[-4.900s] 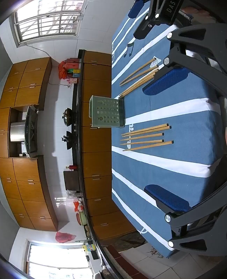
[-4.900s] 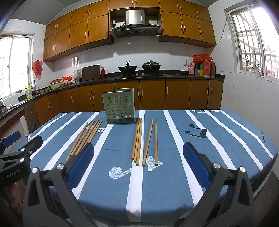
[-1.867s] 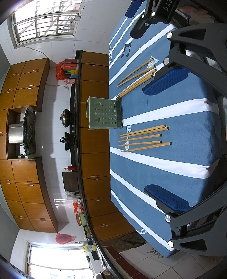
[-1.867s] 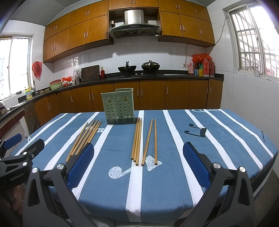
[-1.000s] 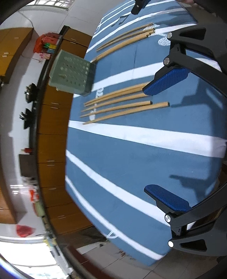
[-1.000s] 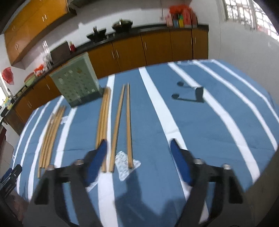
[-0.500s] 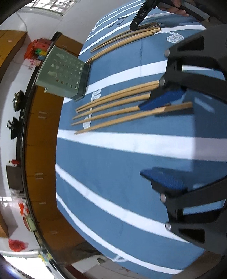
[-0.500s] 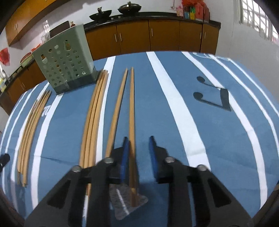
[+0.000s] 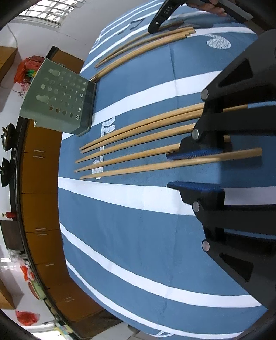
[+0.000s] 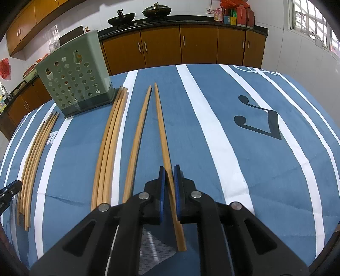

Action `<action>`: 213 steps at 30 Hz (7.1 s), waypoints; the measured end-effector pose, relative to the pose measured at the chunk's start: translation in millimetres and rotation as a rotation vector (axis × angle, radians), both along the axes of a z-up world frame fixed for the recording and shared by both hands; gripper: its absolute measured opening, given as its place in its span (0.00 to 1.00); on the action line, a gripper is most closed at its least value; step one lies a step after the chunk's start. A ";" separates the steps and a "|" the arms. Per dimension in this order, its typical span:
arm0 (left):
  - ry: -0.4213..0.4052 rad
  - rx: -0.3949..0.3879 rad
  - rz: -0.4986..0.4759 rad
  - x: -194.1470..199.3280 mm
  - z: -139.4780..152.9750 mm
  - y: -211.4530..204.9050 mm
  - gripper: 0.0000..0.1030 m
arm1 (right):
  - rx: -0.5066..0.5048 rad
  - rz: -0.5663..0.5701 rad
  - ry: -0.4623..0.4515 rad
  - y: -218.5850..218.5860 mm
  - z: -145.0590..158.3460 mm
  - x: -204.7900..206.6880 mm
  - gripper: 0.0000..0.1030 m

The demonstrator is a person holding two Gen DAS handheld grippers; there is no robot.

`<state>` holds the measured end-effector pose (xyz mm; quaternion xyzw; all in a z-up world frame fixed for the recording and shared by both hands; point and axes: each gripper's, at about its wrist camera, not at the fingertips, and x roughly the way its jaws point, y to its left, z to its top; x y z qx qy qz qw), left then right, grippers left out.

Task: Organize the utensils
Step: 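Lower the left tool and grasp a wooden chopstick while the right tool grasps another, then lift the chopstick in the left tool over the green holder while the right tool carries its chopstick there, then open the left tool to drop its chopstick into the holder while the right tool releases its own, then lower the left tool and grasp another chopstick while the right tool grasps one too, then lift the chopstick in the left tool over the holder while the right tool carries its chopstick there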

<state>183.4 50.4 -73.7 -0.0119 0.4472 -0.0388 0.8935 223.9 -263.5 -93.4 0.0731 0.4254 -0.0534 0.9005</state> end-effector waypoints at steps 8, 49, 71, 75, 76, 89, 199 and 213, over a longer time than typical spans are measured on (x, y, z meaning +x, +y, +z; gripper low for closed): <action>-0.005 0.043 0.043 35.0 0.0 15.5 0.07 | 0.009 0.001 0.004 -4.5 0.8 20.7 0.08; -0.038 0.088 0.067 38.0 8.4 27.6 0.07 | 0.014 -0.001 -0.061 -14.9 19.1 12.0 0.08; -0.323 0.001 0.088 12.8 122.4 40.9 0.07 | 0.022 -0.010 -0.411 -29.5 138.0 -20.6 0.08; -0.359 0.010 0.093 17.2 135.9 39.8 0.07 | 0.012 -0.014 -0.435 -30.7 148.1 -16.6 0.08; -0.366 0.010 0.094 17.5 138.7 40.6 0.07 | 0.003 -0.017 -0.443 -31.1 152.1 -14.4 0.08; -0.545 -0.090 0.025 32.7 233.5 29.5 0.07 | 0.106 0.079 -0.687 -18.1 267.0 3.0 0.07; -0.041 0.016 0.048 48.6 -2.5 17.1 0.07 | 0.004 0.057 -0.014 2.8 -0.2 36.0 0.08; -0.039 -0.002 0.051 46.6 -1.4 17.3 0.08 | 0.002 0.056 -0.012 2.7 0.0 36.2 0.08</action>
